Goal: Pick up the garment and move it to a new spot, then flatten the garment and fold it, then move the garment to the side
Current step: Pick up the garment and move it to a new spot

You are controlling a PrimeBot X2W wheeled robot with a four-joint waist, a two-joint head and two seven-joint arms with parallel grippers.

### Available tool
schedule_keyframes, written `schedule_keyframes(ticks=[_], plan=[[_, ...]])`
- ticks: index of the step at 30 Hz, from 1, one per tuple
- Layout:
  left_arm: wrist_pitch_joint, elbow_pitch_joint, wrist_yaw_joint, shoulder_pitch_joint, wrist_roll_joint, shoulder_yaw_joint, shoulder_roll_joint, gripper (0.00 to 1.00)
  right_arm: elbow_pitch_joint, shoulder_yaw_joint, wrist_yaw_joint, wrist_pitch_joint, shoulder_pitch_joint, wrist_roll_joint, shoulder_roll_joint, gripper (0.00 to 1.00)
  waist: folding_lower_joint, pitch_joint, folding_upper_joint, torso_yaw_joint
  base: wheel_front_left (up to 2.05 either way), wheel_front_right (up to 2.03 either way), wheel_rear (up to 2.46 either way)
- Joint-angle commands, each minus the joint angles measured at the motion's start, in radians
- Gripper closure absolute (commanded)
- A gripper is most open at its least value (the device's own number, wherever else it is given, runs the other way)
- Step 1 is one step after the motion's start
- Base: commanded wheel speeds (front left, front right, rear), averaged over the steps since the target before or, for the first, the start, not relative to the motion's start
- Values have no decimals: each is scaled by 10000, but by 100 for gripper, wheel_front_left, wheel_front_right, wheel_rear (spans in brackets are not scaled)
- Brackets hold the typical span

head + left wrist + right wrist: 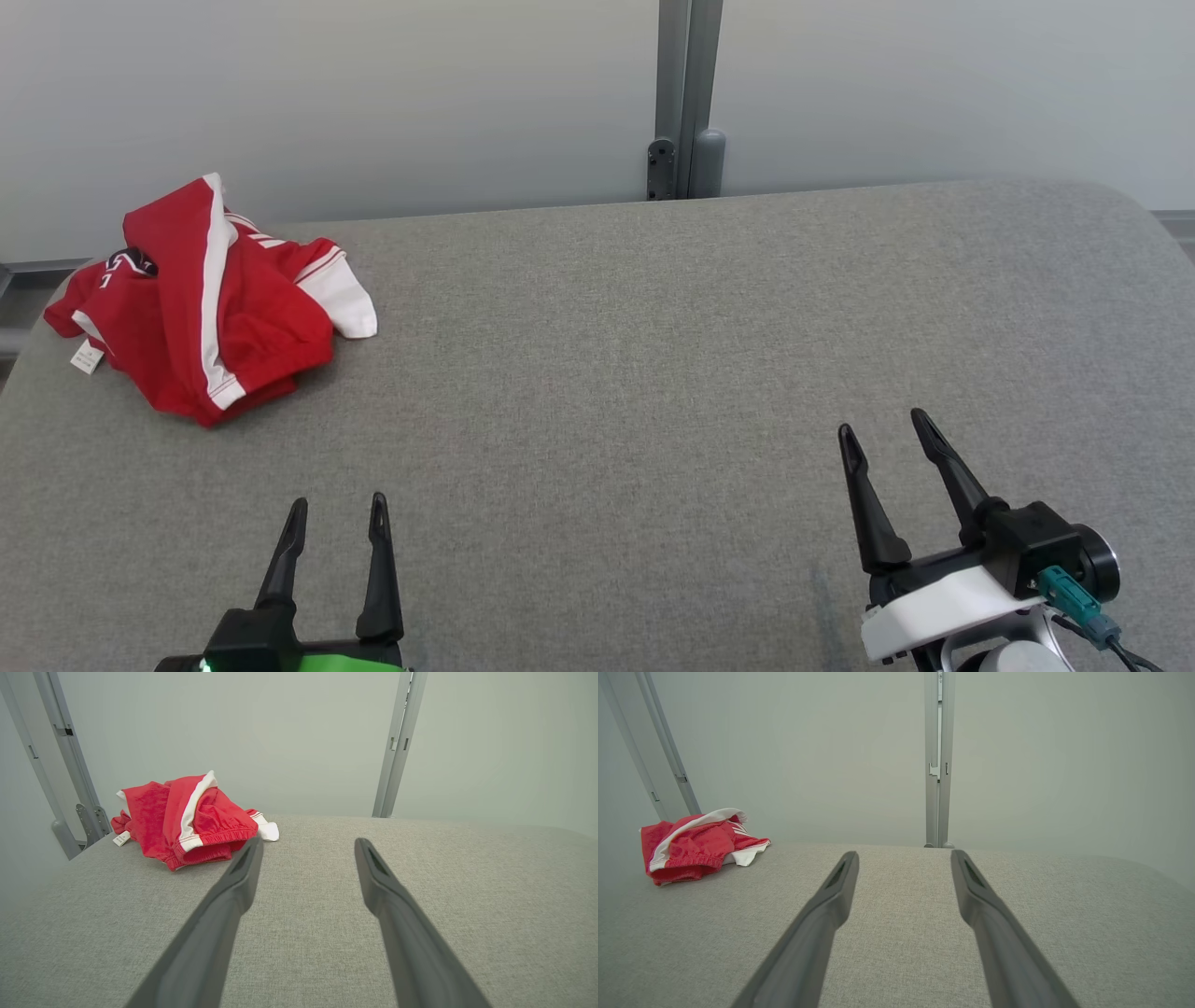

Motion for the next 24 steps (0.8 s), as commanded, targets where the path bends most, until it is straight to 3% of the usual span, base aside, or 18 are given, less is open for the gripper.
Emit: schedule_keyframes(ticks=[1,12,24], plan=[[-7,12,43,52,11,4,63,0,28,-12,4,-32,26,1,-46,0,0,1,0,2,0,0,0],[-7,45,44,-90,69,-44,61,0,-62,-152,4,-32,131,89,-41,0,0,-6,0,425,0,0,0],[-7,27,8,-55,216,268,58,0,-124,-18,4,-32,183,183,-41,0,0,-82,0,2891,0,0,0]])
